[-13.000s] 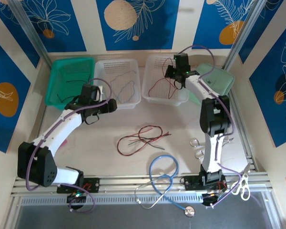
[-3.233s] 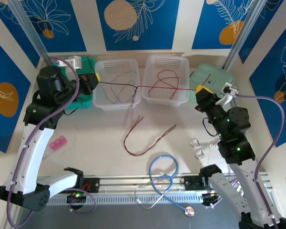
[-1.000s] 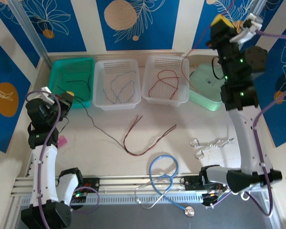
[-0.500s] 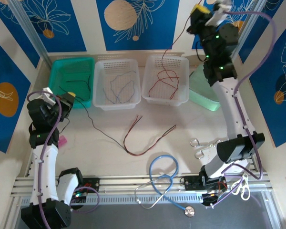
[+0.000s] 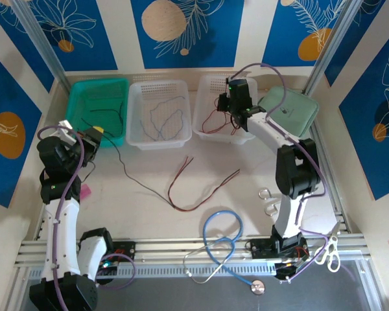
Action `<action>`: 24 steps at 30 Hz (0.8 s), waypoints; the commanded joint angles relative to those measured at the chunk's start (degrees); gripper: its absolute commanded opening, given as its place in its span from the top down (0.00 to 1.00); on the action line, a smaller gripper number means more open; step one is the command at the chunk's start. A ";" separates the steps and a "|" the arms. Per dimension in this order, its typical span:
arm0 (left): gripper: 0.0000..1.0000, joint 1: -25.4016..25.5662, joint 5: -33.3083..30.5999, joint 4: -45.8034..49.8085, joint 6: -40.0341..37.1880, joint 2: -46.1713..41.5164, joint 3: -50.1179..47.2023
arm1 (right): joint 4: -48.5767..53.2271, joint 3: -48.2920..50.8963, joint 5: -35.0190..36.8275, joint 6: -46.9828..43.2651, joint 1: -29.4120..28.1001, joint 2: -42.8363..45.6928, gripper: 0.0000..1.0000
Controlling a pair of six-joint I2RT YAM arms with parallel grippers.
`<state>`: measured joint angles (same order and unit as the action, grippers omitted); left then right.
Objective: Untangle the cables
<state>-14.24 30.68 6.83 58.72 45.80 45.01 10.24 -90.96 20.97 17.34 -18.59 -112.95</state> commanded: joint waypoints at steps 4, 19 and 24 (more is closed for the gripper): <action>1.00 -0.63 1.51 -0.95 1.13 -0.45 0.08 | 20.10 -12.34 -2.90 3.56 2.39 -7.97 1.00; 1.00 -0.59 1.59 0.80 0.30 -0.63 1.11 | 28.01 -24.45 7.71 5.86 4.89 -18.46 1.00; 1.00 -0.53 1.55 0.93 0.15 -0.32 1.39 | 24.57 -25.40 11.63 3.69 4.06 -16.65 1.00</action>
<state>-14.24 31.11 7.49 59.55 45.80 45.04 36.80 -114.43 28.58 21.98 -13.85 -132.00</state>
